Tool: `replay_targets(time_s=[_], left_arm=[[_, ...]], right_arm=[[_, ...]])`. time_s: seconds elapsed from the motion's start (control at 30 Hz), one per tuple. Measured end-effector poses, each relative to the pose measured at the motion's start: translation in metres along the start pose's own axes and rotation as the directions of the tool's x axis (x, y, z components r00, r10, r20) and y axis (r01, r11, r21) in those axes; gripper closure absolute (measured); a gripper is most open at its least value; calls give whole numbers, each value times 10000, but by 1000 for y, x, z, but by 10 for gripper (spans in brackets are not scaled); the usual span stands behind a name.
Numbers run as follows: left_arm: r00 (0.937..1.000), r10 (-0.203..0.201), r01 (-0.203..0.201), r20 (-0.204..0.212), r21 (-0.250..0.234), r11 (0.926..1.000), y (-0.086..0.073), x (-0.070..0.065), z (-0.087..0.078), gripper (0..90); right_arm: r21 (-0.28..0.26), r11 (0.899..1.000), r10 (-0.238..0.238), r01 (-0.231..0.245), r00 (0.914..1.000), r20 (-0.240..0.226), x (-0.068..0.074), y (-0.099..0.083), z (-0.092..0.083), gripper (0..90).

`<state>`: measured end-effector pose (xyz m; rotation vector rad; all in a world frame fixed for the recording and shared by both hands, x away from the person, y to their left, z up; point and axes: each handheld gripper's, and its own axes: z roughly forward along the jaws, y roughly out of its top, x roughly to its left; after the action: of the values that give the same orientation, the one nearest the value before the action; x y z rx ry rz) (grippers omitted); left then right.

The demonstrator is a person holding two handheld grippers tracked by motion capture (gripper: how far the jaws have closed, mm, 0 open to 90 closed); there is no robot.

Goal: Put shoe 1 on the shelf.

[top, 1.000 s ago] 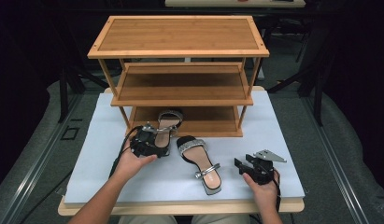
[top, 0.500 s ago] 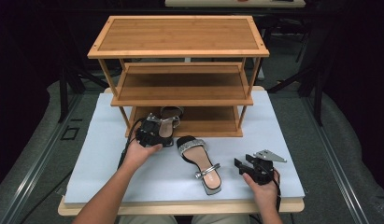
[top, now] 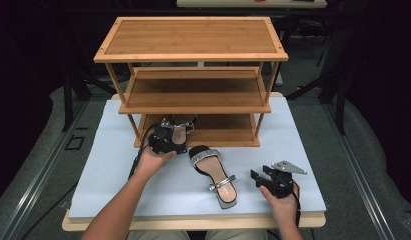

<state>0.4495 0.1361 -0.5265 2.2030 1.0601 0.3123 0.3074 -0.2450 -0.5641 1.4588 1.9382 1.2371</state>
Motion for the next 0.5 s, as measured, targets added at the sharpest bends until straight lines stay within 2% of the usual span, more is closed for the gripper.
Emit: replay_targets(time_s=[0.1,0.37,0.43,0.5], left_arm=[[10000,-65,65,37,14,10000,0,1,0,345],[9997,-245,246,93,-82,9997,-3,1,1,340],[9986,-456,455,277,34,9990,-5,3,1,309],[9987,-461,457,203,153,9988,-8,3,0,282]], right_arm=[[171,9998,-52,52,10000,13,0,0,-1,437],[154,9999,-60,60,10000,54,1,0,-1,436],[162,9999,-54,54,10000,20,1,0,-1,434],[163,9999,-39,39,10000,7,0,1,-1,431]])
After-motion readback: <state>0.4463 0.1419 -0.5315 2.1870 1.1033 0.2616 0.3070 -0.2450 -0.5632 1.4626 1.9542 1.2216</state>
